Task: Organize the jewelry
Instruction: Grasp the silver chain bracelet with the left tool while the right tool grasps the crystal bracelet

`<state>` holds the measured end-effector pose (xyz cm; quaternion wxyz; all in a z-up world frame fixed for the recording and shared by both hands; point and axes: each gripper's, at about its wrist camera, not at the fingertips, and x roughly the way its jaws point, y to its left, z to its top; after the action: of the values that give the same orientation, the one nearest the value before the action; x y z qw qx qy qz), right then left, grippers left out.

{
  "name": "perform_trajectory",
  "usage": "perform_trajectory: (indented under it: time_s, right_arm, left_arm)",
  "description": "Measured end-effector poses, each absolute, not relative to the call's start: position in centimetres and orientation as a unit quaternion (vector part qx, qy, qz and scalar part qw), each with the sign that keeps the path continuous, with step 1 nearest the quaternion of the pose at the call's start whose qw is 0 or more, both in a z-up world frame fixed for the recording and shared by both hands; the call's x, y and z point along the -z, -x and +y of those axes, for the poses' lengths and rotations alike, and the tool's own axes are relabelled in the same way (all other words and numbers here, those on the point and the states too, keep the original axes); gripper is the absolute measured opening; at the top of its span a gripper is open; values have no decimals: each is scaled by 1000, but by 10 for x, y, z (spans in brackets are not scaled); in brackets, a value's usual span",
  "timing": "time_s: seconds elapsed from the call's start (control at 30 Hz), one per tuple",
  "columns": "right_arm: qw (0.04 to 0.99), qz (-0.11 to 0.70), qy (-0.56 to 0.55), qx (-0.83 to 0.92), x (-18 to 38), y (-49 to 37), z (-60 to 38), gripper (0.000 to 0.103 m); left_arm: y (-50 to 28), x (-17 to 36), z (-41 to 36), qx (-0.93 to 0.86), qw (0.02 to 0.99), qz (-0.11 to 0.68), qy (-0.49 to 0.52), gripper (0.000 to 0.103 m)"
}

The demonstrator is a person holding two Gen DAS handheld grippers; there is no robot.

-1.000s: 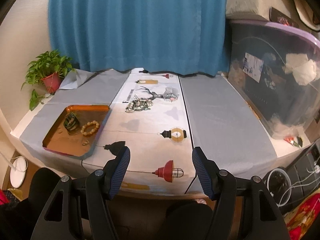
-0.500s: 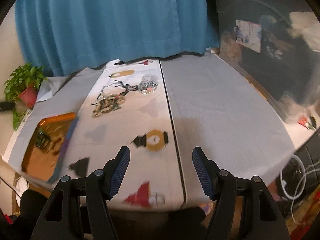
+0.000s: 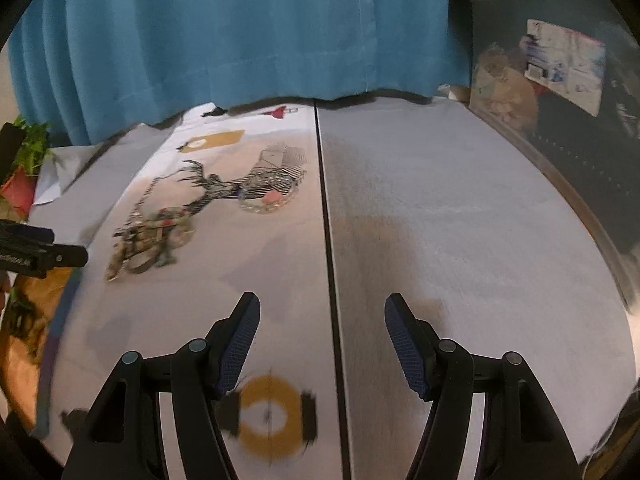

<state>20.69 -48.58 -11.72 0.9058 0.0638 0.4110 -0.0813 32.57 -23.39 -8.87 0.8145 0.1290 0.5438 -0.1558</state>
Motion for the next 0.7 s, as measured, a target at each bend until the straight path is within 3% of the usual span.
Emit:
perform_trajectory:
  time_s: [0.7]
  right_arm:
    - [899,424,-80,79,141,-220,-500,67]
  left_arm:
    - [-311,131,-250,146,794,556,-198,102]
